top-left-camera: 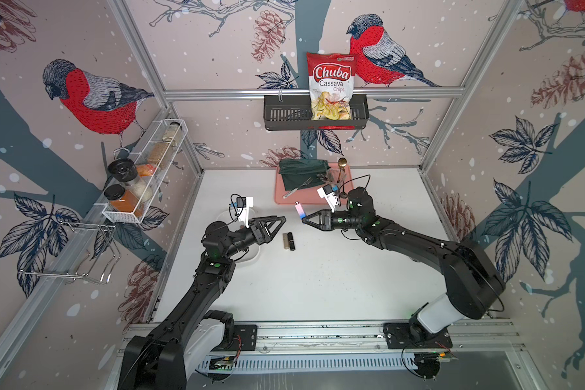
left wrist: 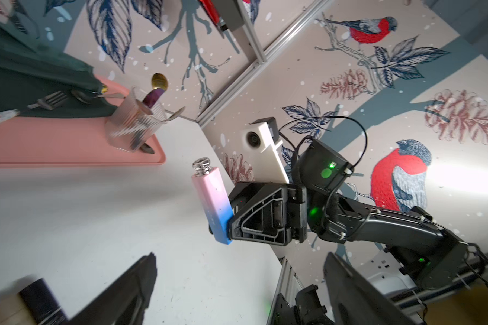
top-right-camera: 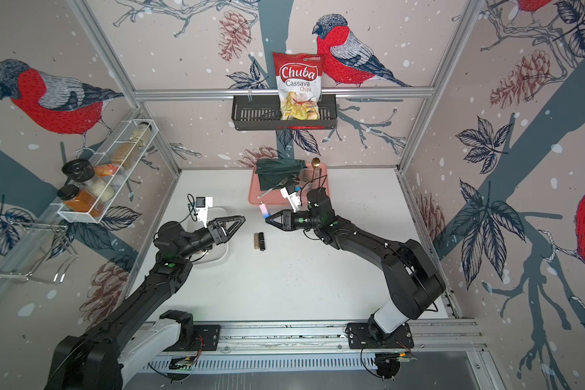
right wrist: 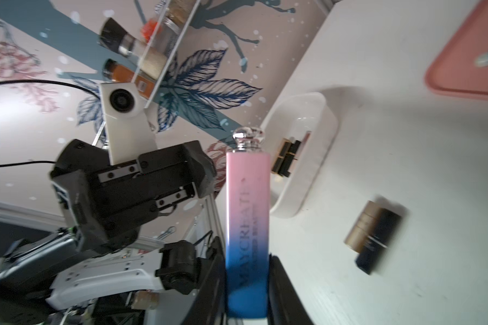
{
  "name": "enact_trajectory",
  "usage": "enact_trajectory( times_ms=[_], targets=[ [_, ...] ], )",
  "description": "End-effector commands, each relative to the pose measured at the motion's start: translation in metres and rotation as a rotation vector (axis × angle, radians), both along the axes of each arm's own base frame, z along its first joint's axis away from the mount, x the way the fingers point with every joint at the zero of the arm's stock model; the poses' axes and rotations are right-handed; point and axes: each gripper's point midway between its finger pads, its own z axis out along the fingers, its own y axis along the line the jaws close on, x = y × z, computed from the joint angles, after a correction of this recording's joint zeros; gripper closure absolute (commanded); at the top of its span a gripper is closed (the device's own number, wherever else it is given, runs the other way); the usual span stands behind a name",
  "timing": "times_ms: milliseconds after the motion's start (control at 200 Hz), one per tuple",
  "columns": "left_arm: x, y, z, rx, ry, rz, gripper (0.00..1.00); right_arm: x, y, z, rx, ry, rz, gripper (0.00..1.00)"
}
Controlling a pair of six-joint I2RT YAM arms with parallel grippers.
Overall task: Put the lipstick into the storage box
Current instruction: Pick up the lipstick at the center of the board.
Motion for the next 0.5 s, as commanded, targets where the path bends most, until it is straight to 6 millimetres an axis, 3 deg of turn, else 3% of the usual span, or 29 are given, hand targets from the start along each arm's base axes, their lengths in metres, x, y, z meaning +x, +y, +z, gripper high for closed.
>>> enact_trajectory(
  times_ms=[0,340,455,495],
  targets=[
    [-0.006,-0.008,0.026,-0.035,-0.098,-0.031,0.05,-0.022,0.005,0.044,0.158,-0.027,0.133,0.73],
    [0.007,-0.02,0.036,-0.044,-0.102,-0.027,0.16,-0.043,0.019,0.048,0.17,-0.026,0.206,0.74],
    [0.01,-0.026,0.038,-0.043,-0.1,-0.036,0.27,-0.044,0.021,0.047,0.17,-0.024,0.211,0.74],
    [0.01,-0.028,0.037,-0.043,-0.099,-0.041,0.34,-0.045,0.02,0.048,0.171,-0.024,0.213,0.74]
  ],
)
